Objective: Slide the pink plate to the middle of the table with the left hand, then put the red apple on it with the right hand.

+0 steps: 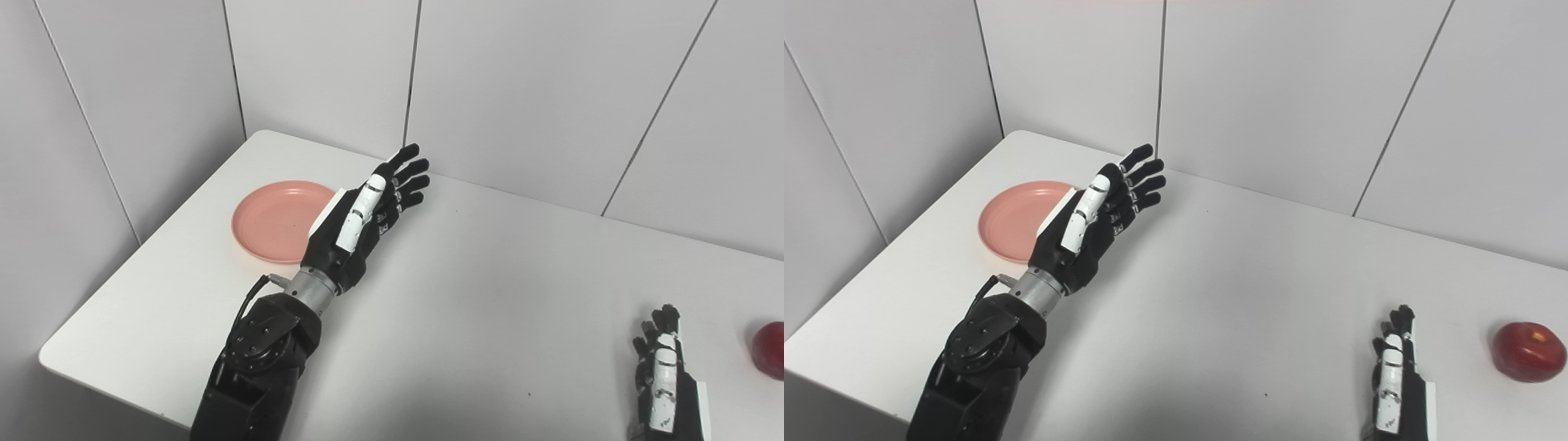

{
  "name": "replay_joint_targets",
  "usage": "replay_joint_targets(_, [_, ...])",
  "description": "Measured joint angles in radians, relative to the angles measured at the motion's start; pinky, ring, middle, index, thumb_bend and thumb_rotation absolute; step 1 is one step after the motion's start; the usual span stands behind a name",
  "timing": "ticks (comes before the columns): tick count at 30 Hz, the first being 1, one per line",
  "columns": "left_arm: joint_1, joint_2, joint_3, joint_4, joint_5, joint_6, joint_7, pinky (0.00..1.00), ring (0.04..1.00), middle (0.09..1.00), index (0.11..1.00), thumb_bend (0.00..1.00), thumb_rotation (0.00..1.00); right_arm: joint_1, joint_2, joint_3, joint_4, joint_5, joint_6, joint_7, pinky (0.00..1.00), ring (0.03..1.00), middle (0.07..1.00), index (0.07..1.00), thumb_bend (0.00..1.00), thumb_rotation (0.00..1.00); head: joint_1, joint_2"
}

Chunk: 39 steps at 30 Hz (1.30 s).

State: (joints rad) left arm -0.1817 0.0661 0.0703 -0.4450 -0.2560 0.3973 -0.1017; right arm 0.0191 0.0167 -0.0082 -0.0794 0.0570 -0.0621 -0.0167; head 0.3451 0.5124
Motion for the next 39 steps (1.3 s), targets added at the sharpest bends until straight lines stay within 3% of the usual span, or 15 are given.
replay_joint_targets(9, [-0.058, 0.033, 0.078, 0.015, -0.032, 0.004, 0.022, 0.92, 0.914, 0.923, 0.902, 0.46, 1.00, -0.001, -0.001, -0.002, 0.001, 0.002, 0.000, 0.001, 1.00, 0.994, 0.997, 0.995, 0.18, 1.00, 0.005, -0.003])
replay_joint_targets(17, [-0.098, 0.079, 0.165, 0.103, -0.064, -0.020, 0.027, 0.92, 0.917, 0.919, 0.904, 0.43, 1.00, -0.003, -0.002, -0.003, 0.002, 0.003, 0.000, 0.001, 1.00, 0.996, 1.000, 1.000, 0.18, 1.00, 0.012, -0.008])
replay_joint_targets(39, [-0.206, 0.184, 0.274, 0.262, -0.074, -0.039, 0.082, 0.87, 0.872, 0.869, 0.853, 0.39, 1.00, -0.005, -0.010, 0.000, 0.004, 0.003, 0.000, 0.001, 1.00, 1.000, 1.000, 1.000, 0.19, 1.00, 0.031, -0.012])
